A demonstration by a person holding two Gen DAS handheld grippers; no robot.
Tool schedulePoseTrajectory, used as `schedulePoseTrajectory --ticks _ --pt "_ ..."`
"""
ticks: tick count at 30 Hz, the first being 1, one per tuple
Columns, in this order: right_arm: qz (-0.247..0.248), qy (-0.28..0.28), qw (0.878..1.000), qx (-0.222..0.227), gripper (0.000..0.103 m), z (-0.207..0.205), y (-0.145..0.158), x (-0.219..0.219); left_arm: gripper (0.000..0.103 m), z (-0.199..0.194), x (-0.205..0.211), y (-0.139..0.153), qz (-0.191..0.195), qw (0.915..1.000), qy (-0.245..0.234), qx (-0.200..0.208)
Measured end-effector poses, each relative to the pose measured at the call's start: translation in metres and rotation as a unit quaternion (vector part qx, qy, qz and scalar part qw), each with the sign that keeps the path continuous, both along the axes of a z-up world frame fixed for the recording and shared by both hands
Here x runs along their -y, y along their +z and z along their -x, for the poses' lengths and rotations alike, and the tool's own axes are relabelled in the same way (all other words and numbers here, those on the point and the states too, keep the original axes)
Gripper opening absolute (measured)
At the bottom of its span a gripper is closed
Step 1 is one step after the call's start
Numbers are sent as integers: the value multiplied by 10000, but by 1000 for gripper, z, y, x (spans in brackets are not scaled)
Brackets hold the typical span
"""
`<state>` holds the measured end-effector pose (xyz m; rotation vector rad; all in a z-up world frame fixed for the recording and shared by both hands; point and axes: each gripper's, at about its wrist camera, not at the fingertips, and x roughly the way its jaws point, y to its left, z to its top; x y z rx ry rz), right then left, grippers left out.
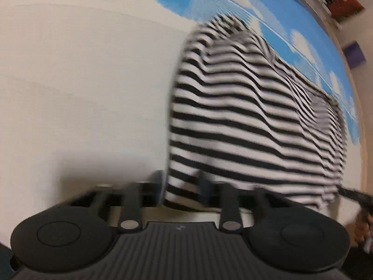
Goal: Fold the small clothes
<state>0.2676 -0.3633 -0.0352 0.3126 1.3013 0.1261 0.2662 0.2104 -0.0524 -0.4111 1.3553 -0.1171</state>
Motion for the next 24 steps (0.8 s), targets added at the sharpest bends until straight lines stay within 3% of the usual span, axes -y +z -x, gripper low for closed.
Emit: schedulePoseTrajectory --ticks 2,3,5,7,9,14,17,19,21,24 --pt "-81 -3 9999 91 14 0 7 0 0 1 3 7 -138 9997 -143 140" --pt "-151 -46 9997 211 11 0 15 3 0 6 1 16 -118 9994 -87 300" --pt "-466 -297 9972 504 10 4 33 16 0 11 -12 36 103 9977 184 651" --pt "-815 -549 9913 878 9 12 54 31 0 21 -23 53 62 9948 382 940" --pt "-793 -571 9908 936 9 19 62 38 0 27 -26 53 -181 9958 396 801" --pt "-23 -220 9996 -192 9 19 19 24 1 20 0 25 -978 9948 -279 -80" --pt "342 -141 9990 -267 12 15 15 12 2 19 11 30 -1343 9903 -330 -138" --pt "535 -318 9981 41 18 14 27 10 4 18 12 50 -1315 9905 -218 323" --pt "767 -357 9934 769 26 15 49 3 4 15 16 69 -928 9918 -198 858" --pt "438 -122 9885 1440 30 15 67 -7 6 11 34 75 -504 9900 -604 1173"
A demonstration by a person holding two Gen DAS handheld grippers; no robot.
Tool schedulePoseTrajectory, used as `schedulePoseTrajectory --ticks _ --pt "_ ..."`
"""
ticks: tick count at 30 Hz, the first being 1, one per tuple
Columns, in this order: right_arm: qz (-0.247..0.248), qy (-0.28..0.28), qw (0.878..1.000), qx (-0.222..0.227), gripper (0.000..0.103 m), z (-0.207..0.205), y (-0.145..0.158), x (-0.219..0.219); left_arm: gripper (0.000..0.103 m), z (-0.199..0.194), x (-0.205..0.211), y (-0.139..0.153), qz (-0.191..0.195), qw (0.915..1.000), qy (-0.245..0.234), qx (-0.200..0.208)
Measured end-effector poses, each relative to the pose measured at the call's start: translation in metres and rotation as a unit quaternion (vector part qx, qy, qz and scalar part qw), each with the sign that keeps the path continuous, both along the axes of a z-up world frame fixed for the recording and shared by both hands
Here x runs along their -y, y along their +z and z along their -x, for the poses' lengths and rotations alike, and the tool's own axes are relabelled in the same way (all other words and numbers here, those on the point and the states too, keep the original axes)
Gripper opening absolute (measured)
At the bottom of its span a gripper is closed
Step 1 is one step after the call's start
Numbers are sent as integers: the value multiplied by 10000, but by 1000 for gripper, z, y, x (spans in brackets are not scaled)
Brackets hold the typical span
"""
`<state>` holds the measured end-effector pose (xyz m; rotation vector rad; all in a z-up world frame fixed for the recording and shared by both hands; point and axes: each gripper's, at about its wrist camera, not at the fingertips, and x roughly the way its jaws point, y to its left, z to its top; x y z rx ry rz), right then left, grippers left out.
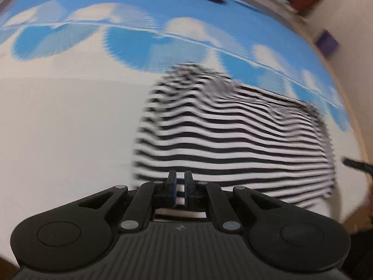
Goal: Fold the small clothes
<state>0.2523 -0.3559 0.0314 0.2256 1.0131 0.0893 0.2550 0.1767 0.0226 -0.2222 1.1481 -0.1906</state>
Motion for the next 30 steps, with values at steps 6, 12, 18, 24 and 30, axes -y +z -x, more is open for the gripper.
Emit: schedulePoseTrajectory --ticks 6,12,18,24,30 --pt "332 793 9895 -1162 41 -5 -49 -34 22 -7 36 -38 -627 9938 -703 -596" --pt "256 597 9954 -701 42 -16 -33 -34 42 -17 9 -46 -252 9979 20 -590" --pt "530 135 9943 911 50 -28 -1 -24 41 -22 -8 -16 59 9952 695 691" --pt "829 27 9915 1007 50 -65 -19 -25 42 -48 11 -27 -487 9880 894 1159" --pt "922 -20 9914 928 50 -89 -33 -36 45 -83 5 -39 -524 9842 1223 1171"
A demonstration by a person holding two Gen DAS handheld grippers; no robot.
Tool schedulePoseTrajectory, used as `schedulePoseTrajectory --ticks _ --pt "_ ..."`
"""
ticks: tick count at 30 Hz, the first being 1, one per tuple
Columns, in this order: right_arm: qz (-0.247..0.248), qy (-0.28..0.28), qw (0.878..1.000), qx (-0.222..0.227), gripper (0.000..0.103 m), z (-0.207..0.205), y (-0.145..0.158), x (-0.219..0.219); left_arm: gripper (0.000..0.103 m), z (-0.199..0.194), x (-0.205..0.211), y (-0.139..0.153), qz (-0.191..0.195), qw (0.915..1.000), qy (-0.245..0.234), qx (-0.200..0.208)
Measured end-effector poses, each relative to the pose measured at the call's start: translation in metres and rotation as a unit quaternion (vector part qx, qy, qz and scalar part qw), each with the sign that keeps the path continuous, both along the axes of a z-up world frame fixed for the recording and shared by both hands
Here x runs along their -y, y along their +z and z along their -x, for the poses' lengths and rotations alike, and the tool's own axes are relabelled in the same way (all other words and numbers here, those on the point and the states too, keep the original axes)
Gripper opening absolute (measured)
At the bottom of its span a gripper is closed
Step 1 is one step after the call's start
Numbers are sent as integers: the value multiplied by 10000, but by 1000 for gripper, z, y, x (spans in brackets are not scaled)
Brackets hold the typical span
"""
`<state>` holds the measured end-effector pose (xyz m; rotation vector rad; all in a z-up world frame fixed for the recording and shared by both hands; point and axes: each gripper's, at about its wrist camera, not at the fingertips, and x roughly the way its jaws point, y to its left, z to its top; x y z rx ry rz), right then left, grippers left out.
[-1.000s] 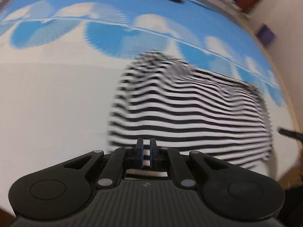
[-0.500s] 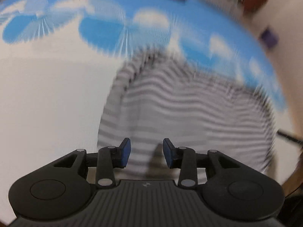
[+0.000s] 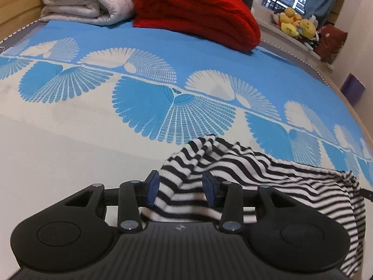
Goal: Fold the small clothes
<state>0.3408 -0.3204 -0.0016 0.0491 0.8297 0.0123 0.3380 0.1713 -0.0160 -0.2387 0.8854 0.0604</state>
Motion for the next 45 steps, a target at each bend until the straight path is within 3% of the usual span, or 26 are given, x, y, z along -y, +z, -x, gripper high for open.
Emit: schedulePoseTrajectory --ticks 4,7,9,10,11,14,16,17,19,21,23,25,26,28,32,35,38,41,45 --pt "148 42 9998 -112 46 -14 -11 -2 45 -16 -2 -12 -127 9999 17 -74" --pt "111 69 9997 -200 32 -23 -17 -2 44 -23 -7 -21 -160 9999 22 -57" --pt "33 88 9997 -238 11 -28 -21 -1 27 -29 -9 -25 -131 9999 -43 -55" --pt "-26 100 9996 -248 4 -30 -22 -1 6 -33 -11 -28 -103 9998 -122 -80" --pt "-65 94 9997 -217 1 -31 -21 -1 3 -35 -12 -29 -91 9998 -170 -79" --pt "-161 -151 9994 262 1 -30 -11 2 2 -34 -18 -18 -268 9990 57 363" --pt "-325 -292 9978 505 1 -30 -5 6 2 -33 -22 -11 -153 9980 161 597" --pt "-300 -321 9976 526 1 -31 -5 5 2 -34 -21 -12 -206 9982 151 542" --pt "-241 -295 9987 325 1 -36 -12 2 5 -40 -12 -25 -332 9994 -56 19" --pt "-288 -273 9990 -190 3 -44 -25 -1 13 -44 -9 -33 -205 9988 -256 -370" --pt "-262 -327 9986 -320 8 -44 -26 -1 24 -38 -9 -17 -325 9994 -128 27" --pt "-149 -334 9993 26 19 -36 -13 -1 29 -30 -11 0 -64 9989 -51 462" --pt "-125 -319 9992 207 26 -32 -6 -2 29 -29 -11 4 144 9984 -105 543" --pt "-213 -220 9986 437 28 -25 4 -2 29 -29 -2 5 461 9964 -436 557" --pt "-384 227 9966 688 28 -19 11 -10 26 -39 32 -9 416 9916 -1207 231" --pt "-475 361 9968 538 27 -25 5 -13 26 -47 53 -24 58 9908 -1349 83" --pt "-559 261 9980 105 28 -37 -12 -12 26 -55 56 -36 -315 9945 -989 160" --pt "-426 84 9991 1 27 -45 -25 -11 26 -67 48 -47 -342 9981 -503 34" --pt "-218 -125 9991 -346 20 -57 -43 -12 32 -75 41 -51 -217 9982 -429 -364"
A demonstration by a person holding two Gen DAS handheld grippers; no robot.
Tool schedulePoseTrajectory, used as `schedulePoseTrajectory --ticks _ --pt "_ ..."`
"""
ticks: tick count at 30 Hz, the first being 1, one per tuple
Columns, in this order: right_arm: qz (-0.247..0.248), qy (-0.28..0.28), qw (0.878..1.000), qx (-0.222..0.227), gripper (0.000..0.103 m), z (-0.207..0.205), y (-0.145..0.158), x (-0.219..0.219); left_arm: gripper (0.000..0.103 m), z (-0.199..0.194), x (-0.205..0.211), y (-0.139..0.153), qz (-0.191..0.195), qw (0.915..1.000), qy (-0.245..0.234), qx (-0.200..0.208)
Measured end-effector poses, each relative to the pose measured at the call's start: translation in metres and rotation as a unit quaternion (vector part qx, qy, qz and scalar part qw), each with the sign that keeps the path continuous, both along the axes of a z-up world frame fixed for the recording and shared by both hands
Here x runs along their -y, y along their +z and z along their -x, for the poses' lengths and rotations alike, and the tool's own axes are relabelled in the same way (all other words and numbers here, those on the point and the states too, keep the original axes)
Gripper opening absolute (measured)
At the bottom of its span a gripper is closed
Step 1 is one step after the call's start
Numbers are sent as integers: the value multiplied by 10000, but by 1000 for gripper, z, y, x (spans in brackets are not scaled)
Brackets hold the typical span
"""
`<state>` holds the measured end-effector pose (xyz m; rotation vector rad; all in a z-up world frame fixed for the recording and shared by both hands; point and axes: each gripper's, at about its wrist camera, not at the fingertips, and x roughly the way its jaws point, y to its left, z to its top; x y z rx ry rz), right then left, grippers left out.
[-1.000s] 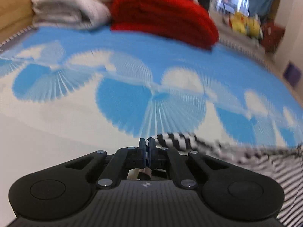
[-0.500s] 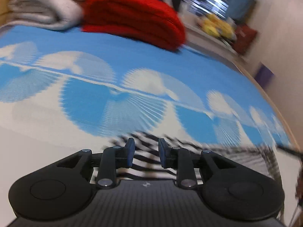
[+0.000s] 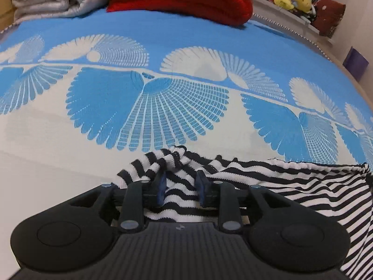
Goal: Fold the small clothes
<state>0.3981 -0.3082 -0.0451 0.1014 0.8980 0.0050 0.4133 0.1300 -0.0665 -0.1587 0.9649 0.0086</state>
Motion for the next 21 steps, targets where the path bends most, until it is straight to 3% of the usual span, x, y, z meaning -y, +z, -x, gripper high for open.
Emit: schedulePoseTrajectory --ticks 3,6,10,13,15,18,21 --pt "40 -84 10000 -27 20 1 2 -3 32 7 -2 24 228 9996 -120 146" --pt "-35 22 9998 180 26 11 20 -5 32 22 5 47 569 9952 -708 369" --pt "-243 645 9963 510 31 35 50 -11 34 43 31 52 961 9731 -2095 45" --pt "-766 1529 9850 236 33 56 58 -15 34 54 59 35 326 9615 -2724 -152" --pt "-788 2022 9760 -172 40 66 51 -21 33 51 71 8 -181 9630 -2621 -601" --pt "157 2286 9689 -933 41 80 21 -29 34 52 80 12 -466 9657 -2493 -557" --pt "293 2395 9675 -756 44 97 34 -21 34 65 77 48 27 9709 -2388 -197"
